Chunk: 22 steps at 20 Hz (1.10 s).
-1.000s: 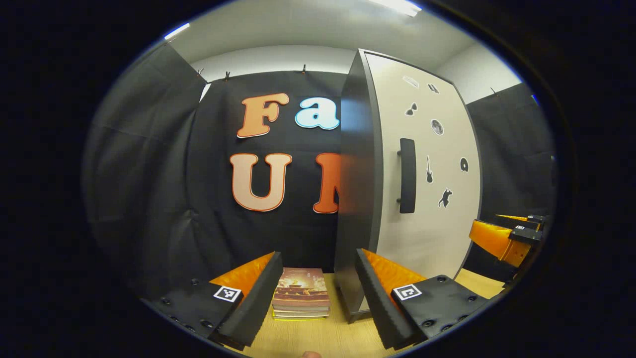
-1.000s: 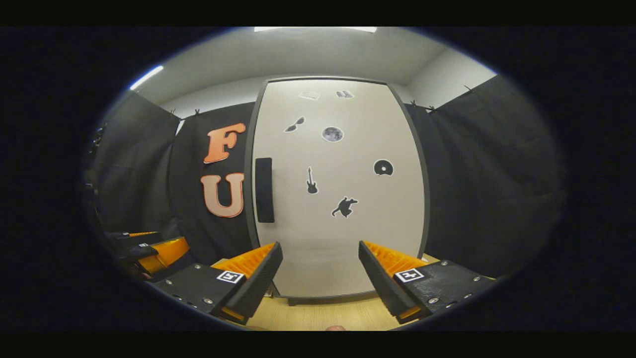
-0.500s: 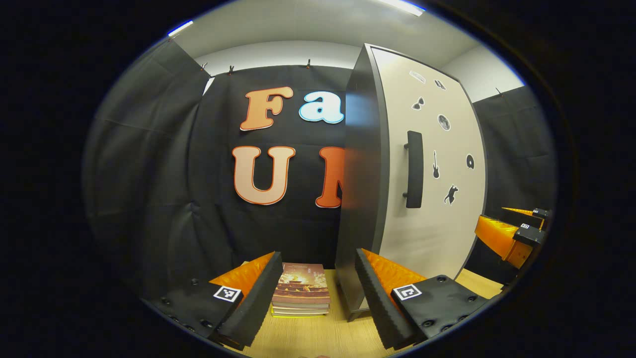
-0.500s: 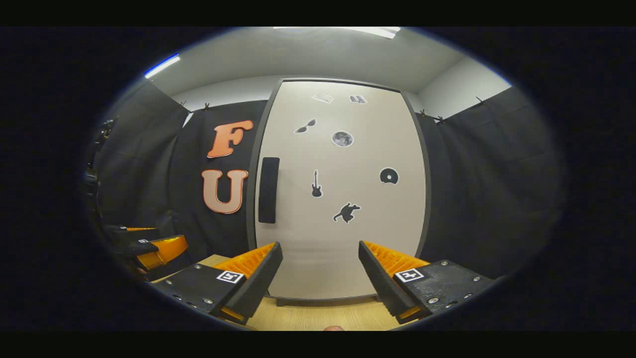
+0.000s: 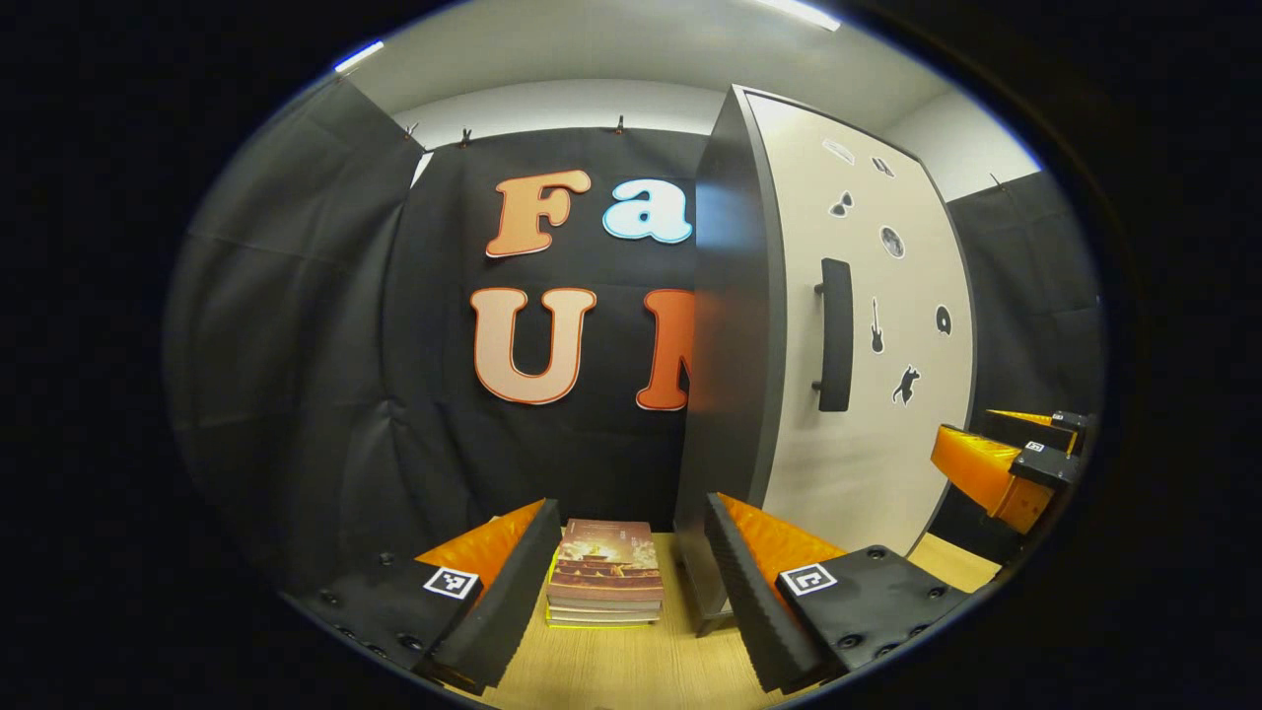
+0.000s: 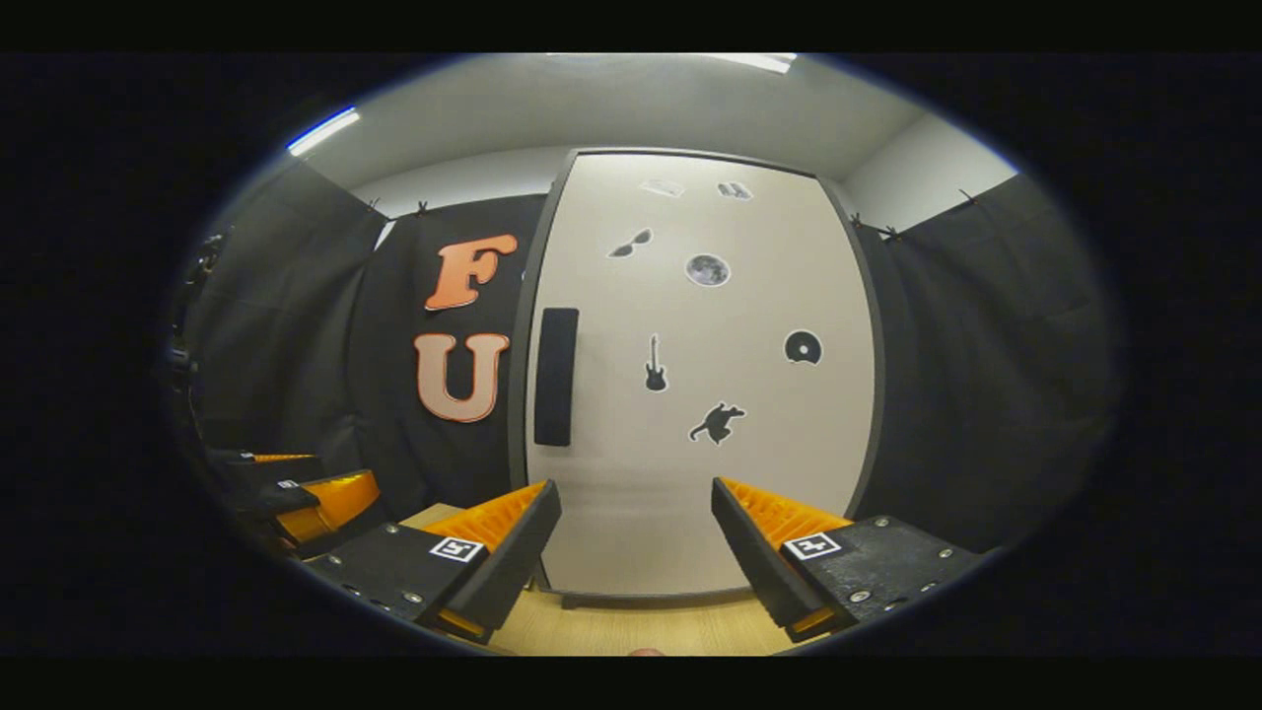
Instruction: Open the cabinet door with the right hand, grasp the bottle in the cabinet with the left hand and place it on the coaster, then close the cabinet door with the right hand.
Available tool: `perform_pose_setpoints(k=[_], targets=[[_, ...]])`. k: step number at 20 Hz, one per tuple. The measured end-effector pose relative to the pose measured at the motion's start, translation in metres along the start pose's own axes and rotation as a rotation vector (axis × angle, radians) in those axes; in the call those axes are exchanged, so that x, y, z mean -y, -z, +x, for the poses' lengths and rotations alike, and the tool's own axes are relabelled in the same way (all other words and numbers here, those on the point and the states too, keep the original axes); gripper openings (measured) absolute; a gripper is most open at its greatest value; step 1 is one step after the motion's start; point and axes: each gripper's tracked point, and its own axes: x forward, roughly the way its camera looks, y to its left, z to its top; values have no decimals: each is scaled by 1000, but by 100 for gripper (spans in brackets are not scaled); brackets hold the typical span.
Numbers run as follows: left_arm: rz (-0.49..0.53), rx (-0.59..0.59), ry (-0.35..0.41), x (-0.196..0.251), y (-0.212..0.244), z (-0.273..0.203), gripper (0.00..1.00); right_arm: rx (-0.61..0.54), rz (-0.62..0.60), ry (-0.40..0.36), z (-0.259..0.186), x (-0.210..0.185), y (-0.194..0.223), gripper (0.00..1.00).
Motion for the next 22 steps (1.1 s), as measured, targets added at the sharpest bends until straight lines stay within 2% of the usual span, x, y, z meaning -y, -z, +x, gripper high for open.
perform_pose_setpoints(k=[9, 13, 14, 15, 19, 20, 21, 22], targets=[[5, -21, -26, -22, 10, -6, 97, 45, -28, -61, 63, -44, -33, 94], [-4, -32, -33, -35, 15, -2, 97, 72, -11, -61, 95, -57, -49, 86], [-10, -37, -29, -38, 19, 0, 95, 74, -11, -50, 102, -58, -52, 89], [-17, -41, -24, -40, 21, 2, 97, 80, -9, -34, 108, -57, -55, 79], [-22, -53, 18, -46, 26, 13, 96, 69, 9, 11, 123, -53, -55, 60], [-17, -50, 32, -45, 25, 16, 96, 63, 28, 2, 124, -56, -54, 57], [-11, -51, 45, -46, 24, 19, 96, 61, 51, 2, 123, -59, -53, 48], [-5, -51, 60, -46, 24, 22, 95, 59, 72, 15, 124, -59, -52, 43]])
